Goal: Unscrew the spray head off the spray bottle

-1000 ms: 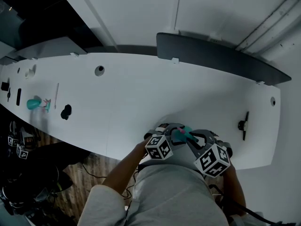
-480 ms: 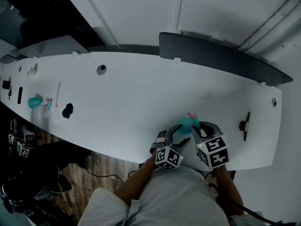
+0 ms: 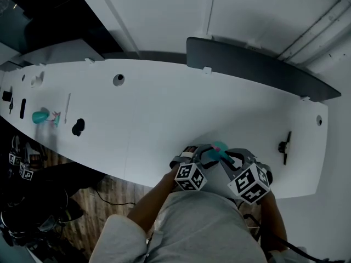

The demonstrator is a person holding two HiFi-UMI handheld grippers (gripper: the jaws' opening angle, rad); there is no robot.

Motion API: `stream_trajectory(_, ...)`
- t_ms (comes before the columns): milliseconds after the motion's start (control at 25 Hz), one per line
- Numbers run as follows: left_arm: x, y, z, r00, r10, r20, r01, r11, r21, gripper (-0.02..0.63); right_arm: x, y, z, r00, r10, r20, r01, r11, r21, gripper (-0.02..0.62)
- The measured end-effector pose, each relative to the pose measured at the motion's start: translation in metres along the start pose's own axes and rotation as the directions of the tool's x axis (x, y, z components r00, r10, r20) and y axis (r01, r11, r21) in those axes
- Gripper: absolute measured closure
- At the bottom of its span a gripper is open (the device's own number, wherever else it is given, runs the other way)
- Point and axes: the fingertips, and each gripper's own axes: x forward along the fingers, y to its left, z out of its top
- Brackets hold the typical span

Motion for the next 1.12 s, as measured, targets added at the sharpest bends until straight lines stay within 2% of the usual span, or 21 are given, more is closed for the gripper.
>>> stream_trajectory(80,-0.003,-0.007,-0.002,0.994,-0.113,0.001,0.113,0.993,0.034,0.325,-0.001,0.008,-0.003,0.999,0.046,-0.015,-0.047,0.993,-0.105,0.505)
stream_trajectory(160,-0.010,-0.014,-0.005,0.972,-0.234,-0.012,0.234,0.971,0.042,0.327,-0.002,0.016,-0.002,0.995,0.102,-0.005,-0.102,0.984,-0.144,0.505)
stream_trajectory(240,-0.018,-0.016,-0.005,0.947,-0.319,-0.034,0.320,0.947,0.030,0.331,-0.002,0.017,0.001,0.991,0.134,0.017,-0.131,0.984,-0.119,0.505)
stream_trajectory(320,-0.022,-0.013,-0.004,0.942,-0.334,-0.041,0.335,0.942,0.016,0.333,-0.001,0.012,0.003,0.992,0.119,0.032,-0.117,0.991,-0.059,0.505)
stream_trajectory(400,-0.024,-0.004,-0.002,0.960,-0.280,-0.007,0.280,0.960,-0.028,0.341,-0.001,0.001,0.003,0.997,0.070,0.031,-0.070,0.997,0.021,0.505)
stream_trajectory(480,-0.027,0.008,0.001,0.983,-0.171,0.068,0.179,0.974,-0.138,0.350,-0.002,-0.014,0.001,1.000,0.009,0.030,-0.013,0.987,0.157,0.505)
stream_trajectory(560,-0.033,0.015,0.005,0.992,-0.060,0.113,0.086,0.964,-0.251,0.290,-0.004,-0.026,0.001,0.998,-0.035,0.044,0.019,0.949,0.315,0.505)
stream_trajectory(640,-0.035,0.009,0.007,0.995,0.011,0.100,0.018,0.958,-0.287,0.209,-0.004,-0.032,0.001,0.996,-0.062,0.059,0.032,0.912,0.410,0.505)
stream_trajectory(760,-0.026,0.001,0.004,0.994,0.109,0.023,-0.100,0.965,-0.242,0.179,-0.003,-0.032,0.005,0.994,-0.094,0.054,0.062,0.902,0.427,0.505)
stream_trajectory(880,-0.012,0.006,-0.001,0.973,0.218,-0.079,-0.229,0.961,-0.156,0.181,0.002,-0.022,0.010,0.996,-0.083,0.043,0.059,0.914,0.402,0.505)
stream_trajectory(1040,0.002,0.014,-0.006,0.958,0.253,-0.137,-0.270,0.954,-0.127,0.264,0.006,-0.011,0.012,0.998,-0.049,0.037,0.032,0.930,0.365,0.505)
stream_trajectory(1120,0.003,0.016,-0.005,0.960,0.245,-0.133,-0.261,0.958,-0.121,0.265,0.006,-0.012,0.012,0.998,-0.051,0.034,0.036,0.937,0.349,0.505)
